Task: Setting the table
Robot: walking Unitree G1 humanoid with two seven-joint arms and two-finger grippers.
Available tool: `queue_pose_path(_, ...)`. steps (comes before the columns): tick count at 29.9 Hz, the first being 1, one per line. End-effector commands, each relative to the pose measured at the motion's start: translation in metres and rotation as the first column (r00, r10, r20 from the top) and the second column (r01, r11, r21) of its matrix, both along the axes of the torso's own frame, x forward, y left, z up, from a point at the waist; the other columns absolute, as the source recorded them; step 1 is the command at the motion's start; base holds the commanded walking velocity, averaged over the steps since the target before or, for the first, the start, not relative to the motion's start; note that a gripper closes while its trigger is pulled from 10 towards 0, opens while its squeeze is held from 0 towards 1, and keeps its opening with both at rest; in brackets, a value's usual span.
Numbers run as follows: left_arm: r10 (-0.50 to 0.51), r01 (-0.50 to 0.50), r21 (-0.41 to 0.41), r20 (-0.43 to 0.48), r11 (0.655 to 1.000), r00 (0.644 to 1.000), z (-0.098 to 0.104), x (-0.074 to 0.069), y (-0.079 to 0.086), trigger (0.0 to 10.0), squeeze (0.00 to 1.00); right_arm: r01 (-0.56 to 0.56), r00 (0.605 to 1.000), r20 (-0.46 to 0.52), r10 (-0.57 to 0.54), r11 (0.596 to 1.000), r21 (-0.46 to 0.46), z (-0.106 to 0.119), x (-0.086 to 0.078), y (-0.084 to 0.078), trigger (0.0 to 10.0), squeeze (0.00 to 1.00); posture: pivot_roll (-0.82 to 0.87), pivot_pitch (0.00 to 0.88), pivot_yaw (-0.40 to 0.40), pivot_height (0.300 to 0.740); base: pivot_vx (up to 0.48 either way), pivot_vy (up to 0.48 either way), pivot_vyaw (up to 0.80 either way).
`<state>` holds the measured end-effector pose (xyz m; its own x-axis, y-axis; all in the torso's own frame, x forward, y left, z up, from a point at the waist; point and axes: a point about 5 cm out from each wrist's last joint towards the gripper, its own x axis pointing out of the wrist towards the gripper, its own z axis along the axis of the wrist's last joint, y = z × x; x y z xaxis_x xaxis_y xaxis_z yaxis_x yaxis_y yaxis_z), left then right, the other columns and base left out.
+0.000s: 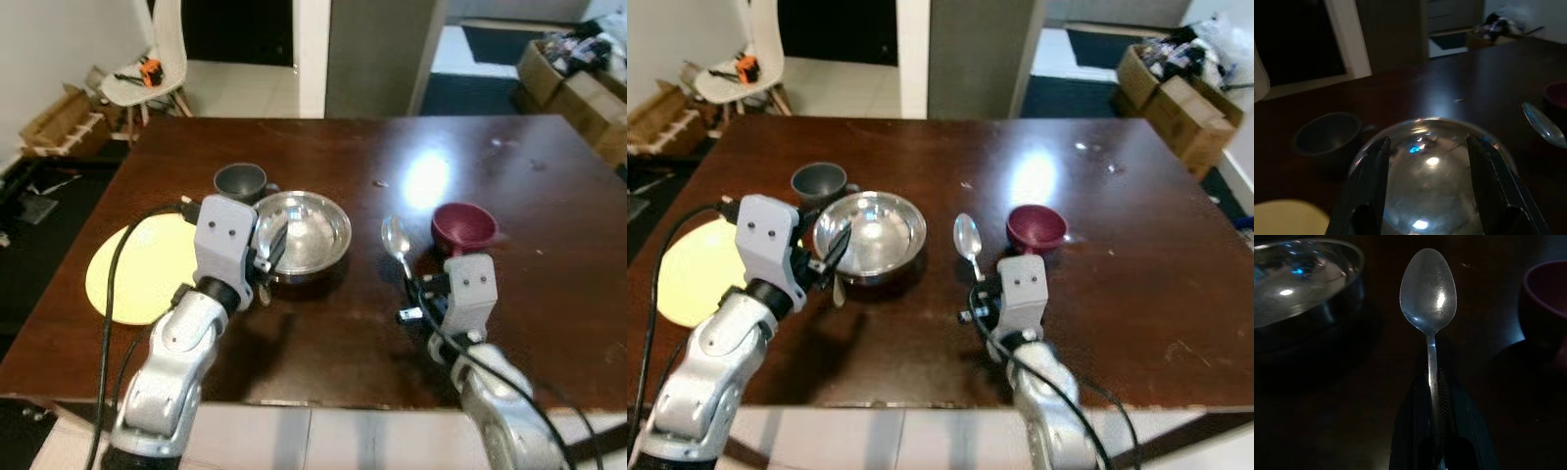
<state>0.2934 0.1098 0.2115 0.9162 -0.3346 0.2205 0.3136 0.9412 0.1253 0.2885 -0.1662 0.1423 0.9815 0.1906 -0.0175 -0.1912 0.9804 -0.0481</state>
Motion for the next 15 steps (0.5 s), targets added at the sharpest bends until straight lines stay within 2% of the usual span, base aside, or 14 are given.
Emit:
queue_pose_path(1, -0.006, 0.006, -0.002, -0.001, 1.0, 1.0, 0.001, -0.003, 0.003, 10.0, 0.0, -0.009, 1.0, -0.001, 0.009, 1.0, -0.007, -0.002, -0.001, 0.002, 10.0, 0.0, -0.03, 0.089, 0.098, 0.74, 0.0, 0.0, 0.0)
queue_pose_path(9, -0.039, 0.038, 0.032, 0.045, 0.999, 0.998, 0.019, 0.002, 0.013, 10.0, 0.0, -0.039, 0.999, -0.009, 0.039, 0.999, 0.022, -0.003, 0.011, 0.012, 10.0, 0.0, -0.01, 0.102, 0.106, 0.74, 0.0, 0.0, 0.0)
queue_pose_path(11, -0.096, 0.089, 0.086, 0.079, 0.992, 0.992, 0.031, 0.002, 0.014, 10.0, 0.0, -0.026, 0.999, -0.021, 0.028, 0.998, 0.061, -0.005, 0.022, 0.016, 10.0, 0.0, 0.02, 0.117, 0.116, 0.74, 0.0, 0.0, 0.0)
queue_pose_path(15, -0.147, 0.135, 0.124, 0.098, 0.983, 0.984, 0.042, 0.002, 0.016, 10.0, 0.0, 0.002, 0.999, -0.042, 0.002, 0.996, 0.087, -0.007, 0.032, 0.02, 10.0, 0.0, 0.03, 0.121, 0.121, 0.74, 0.0, 0.0, 0.0)
